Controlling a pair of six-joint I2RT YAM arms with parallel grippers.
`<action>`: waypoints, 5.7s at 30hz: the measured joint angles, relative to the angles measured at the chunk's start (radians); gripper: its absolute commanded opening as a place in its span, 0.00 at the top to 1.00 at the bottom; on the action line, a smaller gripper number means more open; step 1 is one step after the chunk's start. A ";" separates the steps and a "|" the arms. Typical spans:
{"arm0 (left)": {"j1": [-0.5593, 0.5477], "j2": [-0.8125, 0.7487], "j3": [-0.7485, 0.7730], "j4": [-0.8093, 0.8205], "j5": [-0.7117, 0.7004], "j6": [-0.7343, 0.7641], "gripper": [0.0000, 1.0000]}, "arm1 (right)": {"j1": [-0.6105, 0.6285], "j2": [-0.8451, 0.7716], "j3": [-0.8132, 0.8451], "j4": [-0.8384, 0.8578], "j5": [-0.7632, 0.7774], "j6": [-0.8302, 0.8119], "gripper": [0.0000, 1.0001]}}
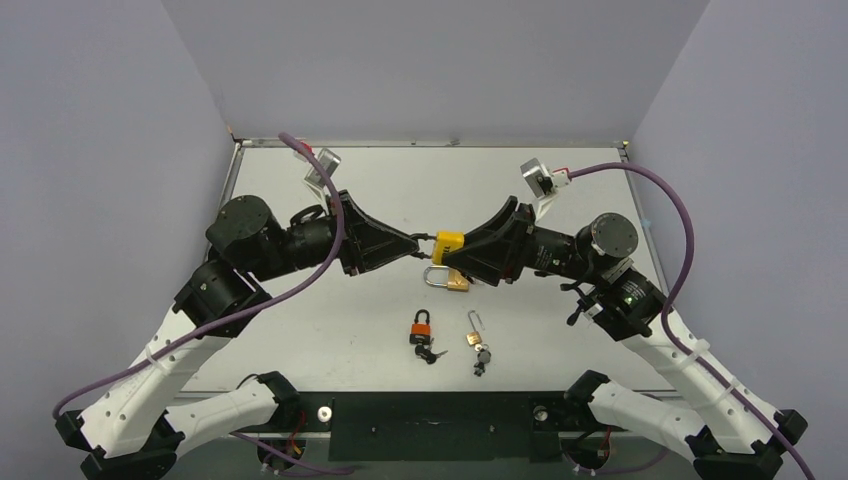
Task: Lock with the key
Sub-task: Lock the lock.
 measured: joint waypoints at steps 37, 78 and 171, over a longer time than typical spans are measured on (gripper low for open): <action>-0.087 -0.035 -0.004 0.073 -0.177 0.090 1.00 | 0.061 0.059 0.018 0.120 0.040 0.118 1.00; -0.132 -0.058 -0.026 0.084 -0.310 0.170 1.00 | 0.095 0.095 0.075 0.073 0.098 0.090 1.00; -0.370 0.030 0.100 0.170 -0.535 0.187 1.00 | 0.193 0.169 0.375 -0.109 0.221 -0.099 1.00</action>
